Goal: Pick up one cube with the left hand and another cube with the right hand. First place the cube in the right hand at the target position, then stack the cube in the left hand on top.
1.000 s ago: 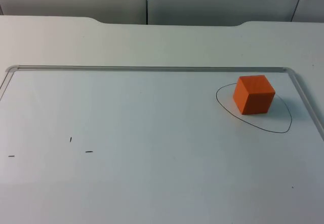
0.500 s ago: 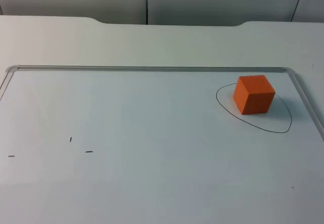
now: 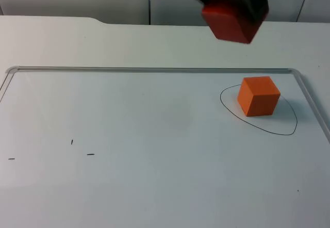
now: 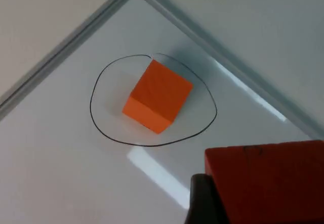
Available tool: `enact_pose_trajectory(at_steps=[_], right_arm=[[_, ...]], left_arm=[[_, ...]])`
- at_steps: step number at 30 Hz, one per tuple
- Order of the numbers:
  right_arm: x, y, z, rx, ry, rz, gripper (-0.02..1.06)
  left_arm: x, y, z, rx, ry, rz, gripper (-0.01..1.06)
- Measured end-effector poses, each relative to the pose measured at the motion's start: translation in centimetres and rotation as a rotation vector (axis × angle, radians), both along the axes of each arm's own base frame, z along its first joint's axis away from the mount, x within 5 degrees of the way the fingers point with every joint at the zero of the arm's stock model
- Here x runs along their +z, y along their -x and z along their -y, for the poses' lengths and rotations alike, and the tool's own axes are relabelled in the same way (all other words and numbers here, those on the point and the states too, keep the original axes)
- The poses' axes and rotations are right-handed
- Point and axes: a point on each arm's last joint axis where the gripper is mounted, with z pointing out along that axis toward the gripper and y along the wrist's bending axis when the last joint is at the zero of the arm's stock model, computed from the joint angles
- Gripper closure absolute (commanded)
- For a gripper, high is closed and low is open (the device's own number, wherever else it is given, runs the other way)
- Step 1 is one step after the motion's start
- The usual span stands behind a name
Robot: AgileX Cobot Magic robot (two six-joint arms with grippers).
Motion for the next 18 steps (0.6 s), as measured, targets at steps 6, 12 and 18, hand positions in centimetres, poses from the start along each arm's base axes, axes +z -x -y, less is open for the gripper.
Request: enact_pose_trajectory(at_steps=[6, 12, 18], right_arm=[[-2.5, 0.7, 0.2, 0.01, -0.005, -0.011, 0.0], [-4.2, 1.0, 0.3, 0.01, -0.004, -0.014, 0.0], [-5.1, 0.8, 0.2, 0.01, -0.002, -0.019, 0.0]], left_arm=[[-3.3, -2.3, 3.0, -0.033, -0.159, -0.014, 1.05], [-5.0, -3.7, 4.3, -0.04, -0.205, -0.043, 1.05], [-5.0, -4.9, 5.8, -0.033, -0.169, -0.003, 1.05]])
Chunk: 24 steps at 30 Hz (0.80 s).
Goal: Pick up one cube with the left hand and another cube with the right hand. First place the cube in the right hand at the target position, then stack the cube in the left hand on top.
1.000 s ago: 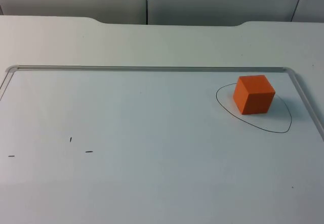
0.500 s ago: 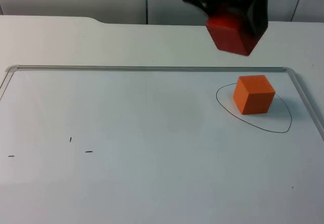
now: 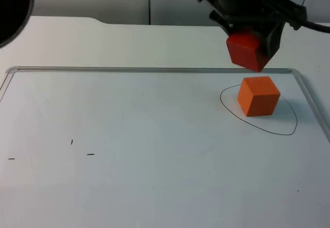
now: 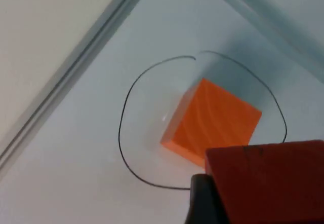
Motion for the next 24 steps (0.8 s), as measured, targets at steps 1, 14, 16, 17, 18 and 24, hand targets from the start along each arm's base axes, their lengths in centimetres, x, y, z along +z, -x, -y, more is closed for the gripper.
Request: enact_pose_trajectory(at_steps=[1, 14, 16, 17, 18, 24], right_arm=[[0.0, 0.0, 0.0, 0.0, -0.002, 0.004, 0.0], [0.1, 0.0, 0.0, 0.002, -0.006, 0.014, 0.0], [0.1, 0.0, 0.0, 0.002, -0.006, 0.014, 0.0], [0.1, 0.0, 0.0, 0.002, -0.006, 0.014, 0.0], [0.1, 0.0, 0.0, 0.002, -0.006, 0.014, 0.0], [0.1, 0.0, 0.0, 0.002, -0.005, 0.012, 0.0]], left_arm=[[0.1, -0.2, 0.2, 0.001, 0.013, 0.012, 1.05], [0.5, -0.6, 2.7, -0.113, 0.269, 0.099, 1.05], [0.6, -0.7, 2.7, -0.114, 0.276, 0.113, 1.05], [0.7, -0.7, 2.8, -0.114, 0.29, 0.127, 1.05], [0.6, -0.8, 2.9, -0.112, 0.302, 0.137, 1.05], [-0.6, -1.8, 3.2, -0.049, 0.367, 0.218, 1.05]])
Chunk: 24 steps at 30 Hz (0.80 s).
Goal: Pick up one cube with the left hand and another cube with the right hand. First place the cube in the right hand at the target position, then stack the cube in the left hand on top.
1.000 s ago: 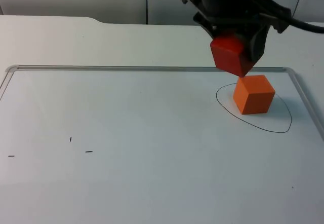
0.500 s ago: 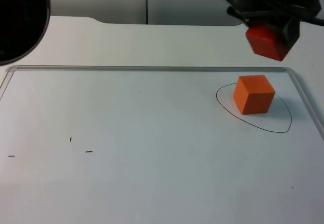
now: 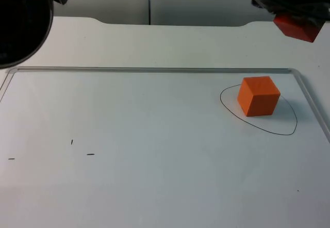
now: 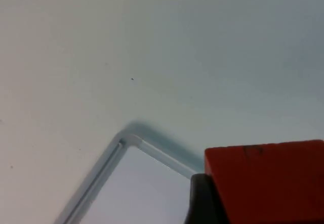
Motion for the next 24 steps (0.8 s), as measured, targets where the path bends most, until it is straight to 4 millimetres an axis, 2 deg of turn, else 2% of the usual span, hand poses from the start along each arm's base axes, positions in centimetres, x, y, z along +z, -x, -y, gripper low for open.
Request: enact_pose_trajectory(at_steps=[6, 12, 17, 18, 19, 21, 24], right_arm=[[0.0, 0.0, 0.0, 0.004, 0.011, 0.004, 0.0], [0.0, 0.0, -0.1, 0.032, 0.019, 0.008, 0.0], [0.0, 0.1, -0.3, 0.085, 0.035, 0.016, 0.0], [0.0, 0.1, -0.3, 0.085, 0.035, 0.016, 0.0], [0.0, 0.1, -0.2, 0.084, 0.041, 0.019, 0.0], [0.0, 0.1, -0.2, 0.081, 0.047, 0.021, 0.0], [0.0, 0.1, -0.2, 0.075, 0.038, 0.018, 0.0]], left_arm=[[-1.1, 0.1, 0.0, -0.016, -0.064, 0.03, 1.05], [0.0, 0.4, -0.3, -0.011, -0.094, 0.041, 1.05], [5.3, 1.4, -0.9, -0.001, 0.006, 0.072, 1.05], [5.3, 1.4, -0.9, -0.001, 0.006, 0.072, 1.05], [6.8, 1.8, -1.1, -0.005, 0.028, 0.084, 1.05], [8.5, 2.5, -1.6, -0.015, 0.051, 0.097, 1.05], [8.6, 3.1, -1.9, -0.021, 0.067, 0.093, 1.05]])
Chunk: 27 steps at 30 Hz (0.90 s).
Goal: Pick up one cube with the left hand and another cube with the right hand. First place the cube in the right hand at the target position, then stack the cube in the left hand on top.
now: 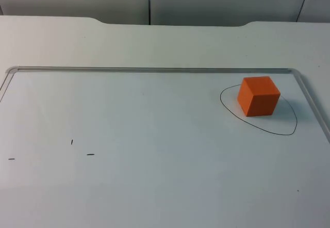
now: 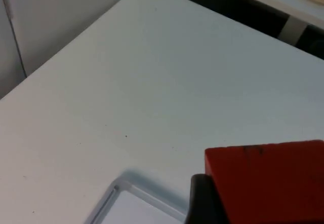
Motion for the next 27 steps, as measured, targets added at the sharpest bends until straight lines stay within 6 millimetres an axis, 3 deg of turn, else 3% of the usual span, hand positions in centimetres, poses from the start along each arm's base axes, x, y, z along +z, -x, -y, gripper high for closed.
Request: enact_pose_trajectory(at_steps=[4, 5, 6, 8, 9, 13, 18, 23, 27], right_arm=[[0.0, 0.0, 0.0, -0.004, -0.012, -0.002, 0.0], [0.1, 0.0, 0.0, -0.007, -0.018, 0.0, 0.0], [0.1, 0.0, 0.0, -0.009, -0.019, -0.001, 0.0], [0.1, -0.1, 0.1, -0.015, -0.018, 0.003, 0.0], [0.1, -0.1, 0.1, -0.015, -0.018, 0.003, 0.0], [0.1, -0.1, 0.1, -0.017, -0.019, 0.009, 0.0], [0.1, -0.1, 0.1, -0.017, -0.019, 0.009, 0.0], [0.1, -0.1, 0.1, -0.018, -0.018, 0.009, 0.0], [0.1, -0.1, 0.1, -0.018, -0.018, 0.009, 0.0]], left_arm=[[-1.0, 0.8, -0.5, 0.015, 0.043, 0.024, 1.05], [-2.4, 1.1, -0.7, 0.035, 0.051, 0.055, 1.05], [-2.5, 1.1, -0.8, 0.057, 0.07, 0.062, 1.05], [-5.8, 1.4, -1.3, 0.133, 0.058, 0.106, 1.05], [-5.8, 1.4, -1.3, 0.133, 0.058, 0.106, 1.05], [-10.4, 1.5, -1.8, 0.188, -0.02, 0.108, 1.05], [-13.1, 1.0, -1.9, 0.235, -0.056, 0.085, 1.05], [-14.2, 0.8, -1.9, 0.251, -0.072, 0.077, 1.05], [-13.9, 0.8, -1.6, 0.249, -0.045, 0.054, 1.05]])
